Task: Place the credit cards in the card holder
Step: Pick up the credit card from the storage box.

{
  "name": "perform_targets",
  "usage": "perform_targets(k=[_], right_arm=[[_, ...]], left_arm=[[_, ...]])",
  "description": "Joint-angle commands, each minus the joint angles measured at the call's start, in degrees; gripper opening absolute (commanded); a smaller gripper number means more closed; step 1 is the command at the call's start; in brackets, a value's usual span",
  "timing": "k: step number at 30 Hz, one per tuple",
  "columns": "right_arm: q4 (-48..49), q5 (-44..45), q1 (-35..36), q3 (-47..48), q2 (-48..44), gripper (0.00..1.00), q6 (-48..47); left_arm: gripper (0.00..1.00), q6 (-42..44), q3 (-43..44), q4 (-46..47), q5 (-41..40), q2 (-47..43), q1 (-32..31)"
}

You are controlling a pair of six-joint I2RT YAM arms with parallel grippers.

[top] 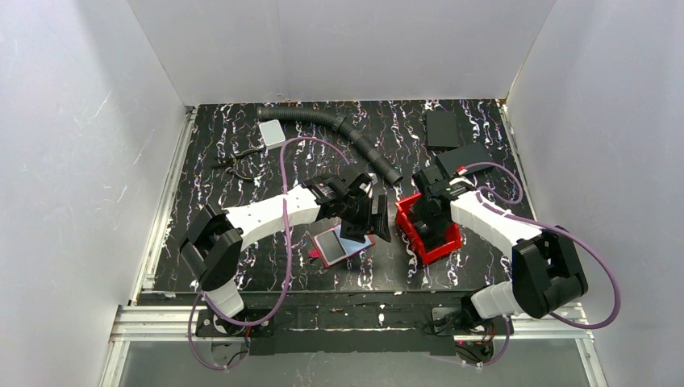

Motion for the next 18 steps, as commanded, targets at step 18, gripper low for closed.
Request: perform_targets(k=[18], right_arm=[[-12.30, 1.26, -0.13, -0.08, 4.32, 0.80, 4.99]], left_arm=[[0.75, 0.12, 0.77, -0.22, 1.34, -1.13, -0.07]])
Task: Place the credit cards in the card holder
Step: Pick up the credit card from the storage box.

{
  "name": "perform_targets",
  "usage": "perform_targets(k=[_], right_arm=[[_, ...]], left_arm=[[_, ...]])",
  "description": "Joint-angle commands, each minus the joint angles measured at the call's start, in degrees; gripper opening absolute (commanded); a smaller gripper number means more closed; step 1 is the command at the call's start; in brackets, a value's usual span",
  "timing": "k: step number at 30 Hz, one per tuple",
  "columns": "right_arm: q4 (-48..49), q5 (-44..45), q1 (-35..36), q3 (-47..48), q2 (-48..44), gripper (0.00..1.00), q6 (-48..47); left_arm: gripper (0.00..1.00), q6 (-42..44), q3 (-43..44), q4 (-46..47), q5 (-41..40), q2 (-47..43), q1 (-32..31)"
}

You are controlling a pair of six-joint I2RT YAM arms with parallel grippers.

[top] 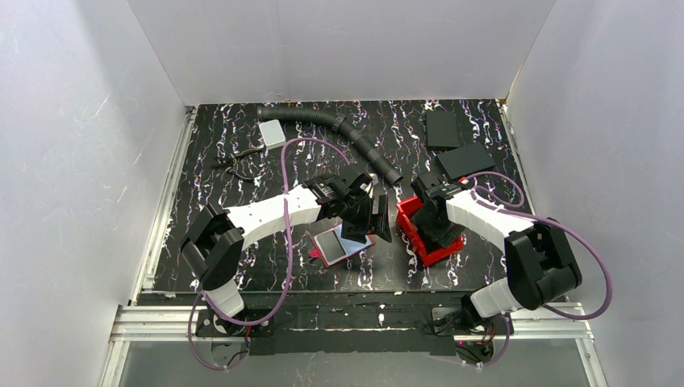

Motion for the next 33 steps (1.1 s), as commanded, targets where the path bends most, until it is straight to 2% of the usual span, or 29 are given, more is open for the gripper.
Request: perform_targets(k=[1, 6, 18, 26, 31, 33], right_arm=[[-1.98, 0.69, -0.13, 0.60, 2.97, 0.79, 1.67], [0.13, 1.32, -0.17, 0.57, 3.92, 0.76, 1.54], [-1.25, 1.31, -0.13, 1.57, -2.21, 0.53, 2.50], [-2.34, 0.78, -0.13, 2.81, -2.30, 0.53, 2.59], [-1.47, 1.58, -0.13, 2.85, -2.38, 0.61, 1.58], [-0.78, 2.28, -0.13, 2.94, -2.37, 0.59, 1.15]], left_arm=[[0.75, 0.36, 0.83, -1.02, 0.40, -1.62, -0.03], [0.75, 0.20, 0.73, -1.21, 0.40, -1.58, -0.08], [0.75, 0.21, 0.97, -1.14, 0.61, -1.08, -0.03], [0.75, 0.38, 0.76, -1.21, 0.48, -1.59, -0.03], [0.75, 0.27, 0.65, -1.13, 0.57, -1.58, -0.07], [0.75, 0.27, 0.75, -1.13, 0.67, -1.62, -0.03]])
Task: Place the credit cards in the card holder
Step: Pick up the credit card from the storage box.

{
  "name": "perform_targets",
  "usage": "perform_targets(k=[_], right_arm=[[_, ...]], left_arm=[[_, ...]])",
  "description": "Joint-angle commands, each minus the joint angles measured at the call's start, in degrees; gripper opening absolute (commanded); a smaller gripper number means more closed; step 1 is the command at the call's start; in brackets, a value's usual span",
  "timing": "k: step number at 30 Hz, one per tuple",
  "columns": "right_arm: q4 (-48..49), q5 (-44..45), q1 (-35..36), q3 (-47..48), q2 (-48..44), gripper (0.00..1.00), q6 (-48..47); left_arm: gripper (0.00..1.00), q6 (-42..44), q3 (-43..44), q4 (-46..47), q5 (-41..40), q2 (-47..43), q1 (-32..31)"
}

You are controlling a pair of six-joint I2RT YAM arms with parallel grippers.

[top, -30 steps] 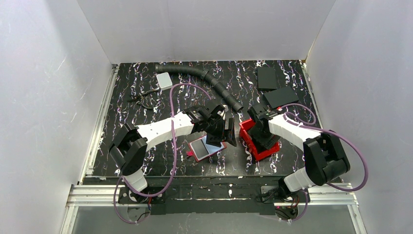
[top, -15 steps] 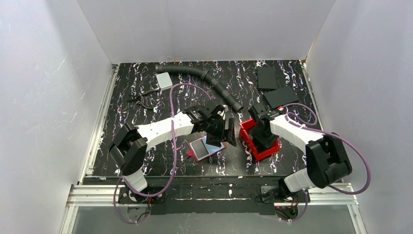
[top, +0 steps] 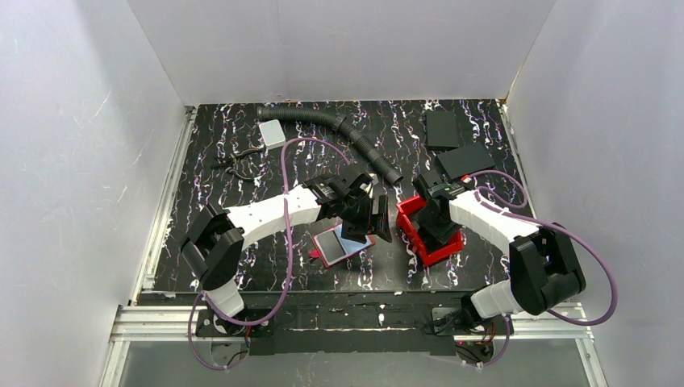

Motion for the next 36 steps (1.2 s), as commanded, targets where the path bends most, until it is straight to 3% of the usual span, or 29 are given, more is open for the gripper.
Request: perform_targets(k=[1, 4, 11, 17, 20, 26, 36], right_arm=[[-0.18, 2.19, -0.13, 2.40, -1.29, 0.57, -0.63], [-0.01, 2.62, -0.13, 2.90, -0.27, 0.55, -1.69], [-4.26, 4.29, -0.13, 7.58, 4.79, 0.71, -3.17], [-2.64, 3.84, -0.14, 7.34, 5.84, 0.66, -3.50], [-2.30, 3.63, -0.15, 7.05, 6.04, 0.66, -3.77], [0.04, 2.28, -0.18, 5.84, 5.35, 0.77, -4.84], [7.39, 0.55, -0.31, 3.56, 5.02, 0.77, -5.86]], left_arm=[[0.75, 0.29, 0.69, -1.08, 0.71, -1.61, -0.07], [0.75, 0.27, 0.68, -1.08, 0.67, -1.64, -0.03], [0.75, 0.24, 0.70, -0.83, 0.74, -1.58, -0.08], [0.75, 0.44, 0.89, -1.15, 0.58, -1.87, -0.05], [0.75, 0.60, 1.01, -1.26, 0.49, -1.87, -0.05], [0.75, 0.76, 1.17, -1.21, 0.81, -1.32, -0.03], [0.75, 0.94, 1.49, -1.76, 0.72, -1.26, -0.07]])
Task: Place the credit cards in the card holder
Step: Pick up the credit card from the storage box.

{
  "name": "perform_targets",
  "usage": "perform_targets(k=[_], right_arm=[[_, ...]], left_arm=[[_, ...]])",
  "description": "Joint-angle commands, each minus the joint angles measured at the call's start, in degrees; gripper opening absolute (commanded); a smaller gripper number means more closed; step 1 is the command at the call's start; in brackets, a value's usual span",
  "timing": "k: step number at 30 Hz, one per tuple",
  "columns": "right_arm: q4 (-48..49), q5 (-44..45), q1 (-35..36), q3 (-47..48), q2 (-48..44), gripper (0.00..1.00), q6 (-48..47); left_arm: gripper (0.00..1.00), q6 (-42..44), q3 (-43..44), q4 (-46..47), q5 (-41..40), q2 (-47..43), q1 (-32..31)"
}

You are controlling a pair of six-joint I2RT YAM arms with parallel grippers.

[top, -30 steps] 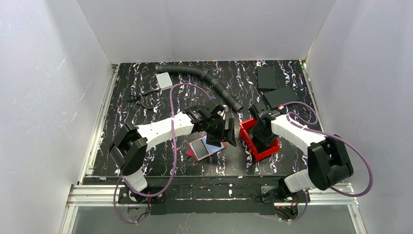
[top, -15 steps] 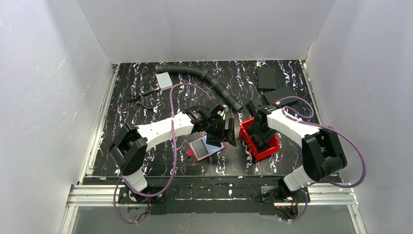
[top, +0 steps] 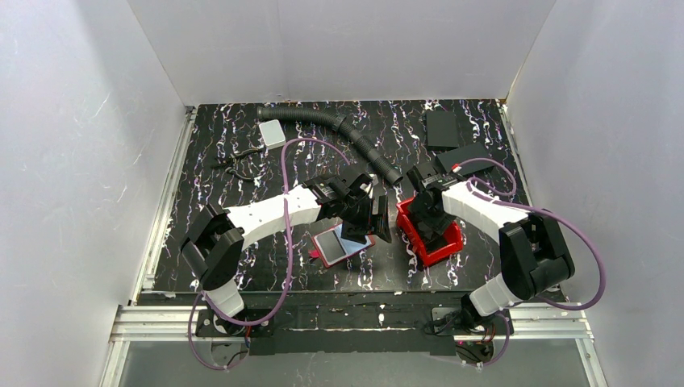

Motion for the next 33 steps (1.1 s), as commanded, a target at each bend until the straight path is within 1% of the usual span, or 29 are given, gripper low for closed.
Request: perform_targets(k=[1, 6, 10, 13, 18, 21, 25, 27, 33], right_arm=[[5.15, -1.26, -0.28, -1.78, -0.79, 0.77, -0.88], [13.60, -4.78, -0.84, -6.29, -1.53, 0.76, -1.29], [15.87, -7.65, -0.99, -5.47, -2.56, 0.74, -4.27], [16.01, -7.38, -0.99, -5.82, -7.15, 0.73, -6.11], [19.39, -8.11, -1.39, -10.22, -13.93, 0.74, -7.78], [18.50, -8.24, -1.58, -11.20, -15.60, 0.73, -6.38], [7.23, -5.39, -1.60, -9.30, -15.78, 0.74, -2.54], [4.50, -5.08, -1.60, -9.14, -15.83, 0.77, -2.45], [6.21, -6.09, -1.60, -12.22, -15.78, 0.84, -2.89]], left_arm=[[0.75, 0.83, 1.41, -1.44, 0.32, -1.22, -0.04], [0.75, 0.49, 1.55, -0.87, 1.25, -0.11, -0.06], [0.75, 0.61, 1.97, -1.23, 0.93, 0.18, -0.02], [0.75, 0.87, 3.14, -1.74, 0.59, 0.73, -0.07], [0.76, 0.59, 5.96, -1.51, 1.19, 3.26, -0.02], [0.76, 0.24, 7.43, -1.50, 1.48, 4.92, -0.10], [0.77, -0.81, 9.42, -1.55, 1.53, 7.06, -0.03], [0.78, -1.63, 10.08, -0.63, 1.69, 8.08, -0.06], [0.78, -3.21, 11.81, 0.84, 2.65, 10.50, -0.04]])
